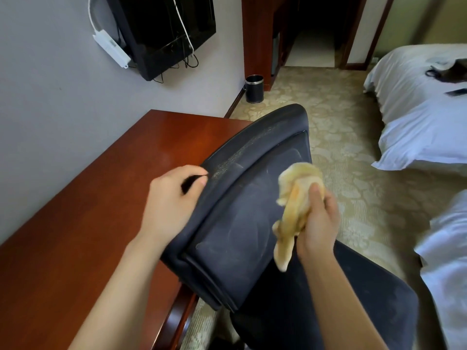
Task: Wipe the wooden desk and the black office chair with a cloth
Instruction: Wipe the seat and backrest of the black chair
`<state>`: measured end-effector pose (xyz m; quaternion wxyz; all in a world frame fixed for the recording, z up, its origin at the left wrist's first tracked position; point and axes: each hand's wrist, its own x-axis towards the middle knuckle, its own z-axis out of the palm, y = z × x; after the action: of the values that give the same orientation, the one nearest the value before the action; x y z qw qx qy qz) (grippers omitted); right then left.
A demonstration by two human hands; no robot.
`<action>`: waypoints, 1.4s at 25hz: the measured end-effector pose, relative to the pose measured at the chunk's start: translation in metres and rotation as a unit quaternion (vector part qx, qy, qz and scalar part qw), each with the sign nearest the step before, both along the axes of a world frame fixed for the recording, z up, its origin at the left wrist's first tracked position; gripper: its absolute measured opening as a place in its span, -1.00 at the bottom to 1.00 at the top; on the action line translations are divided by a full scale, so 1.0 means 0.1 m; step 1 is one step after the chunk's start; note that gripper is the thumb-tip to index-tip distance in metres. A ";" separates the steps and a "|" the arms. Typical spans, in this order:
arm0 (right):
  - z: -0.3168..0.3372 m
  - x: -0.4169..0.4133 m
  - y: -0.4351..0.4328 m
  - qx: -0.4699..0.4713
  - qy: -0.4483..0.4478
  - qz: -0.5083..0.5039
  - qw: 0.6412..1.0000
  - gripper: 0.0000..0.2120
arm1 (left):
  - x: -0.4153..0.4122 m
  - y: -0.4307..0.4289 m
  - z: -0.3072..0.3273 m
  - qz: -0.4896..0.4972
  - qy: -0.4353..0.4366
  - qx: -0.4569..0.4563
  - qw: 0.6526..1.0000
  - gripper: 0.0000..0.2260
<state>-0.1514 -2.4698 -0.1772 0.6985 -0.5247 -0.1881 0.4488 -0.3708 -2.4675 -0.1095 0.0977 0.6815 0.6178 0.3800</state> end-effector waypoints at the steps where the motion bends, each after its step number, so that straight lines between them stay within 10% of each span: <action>1: 0.05 0.04 0.14 0.016 -0.025 -0.022 0.999 -0.88 | -0.12 -0.01 -0.03 0.035 0.024 -0.002 0.999 -0.88; 8: 0.27 -0.42 1.24 0.031 -0.265 0.005 0.964 -0.78 | -0.36 -0.09 -0.32 0.129 -0.109 -0.257 0.951 -0.52; 17: -0.15 -1.29 0.34 0.143 -0.423 0.101 0.889 -0.85 | -0.41 -0.01 -0.37 0.179 -0.292 -0.321 0.883 -0.60; 19: -0.31 -1.37 -0.04 0.237 -0.451 0.182 0.841 -0.87 | -0.39 -0.01 -0.37 0.168 -0.294 -0.299 0.892 -0.64; 23: -0.50 -1.23 -0.22 0.429 -0.609 0.267 0.611 -0.92 | -0.40 -0.05 -0.38 0.128 -0.286 -0.293 0.903 -0.59; 26: -0.39 -1.08 0.09 0.298 -0.562 0.259 0.726 -0.72 | -0.42 -0.03 -0.40 0.170 -0.265 -0.293 0.903 -0.59; 35: 0.24 -0.71 1.46 -0.010 -0.469 -0.007 0.883 -0.75 | -0.36 0.06 -0.39 0.244 -0.264 -0.306 0.881 -0.59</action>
<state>-0.2224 -2.3235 -0.1528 0.5267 -0.6819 -0.4858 0.1472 -0.4073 -2.4620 -0.1486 0.3651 0.3198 0.8015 0.3492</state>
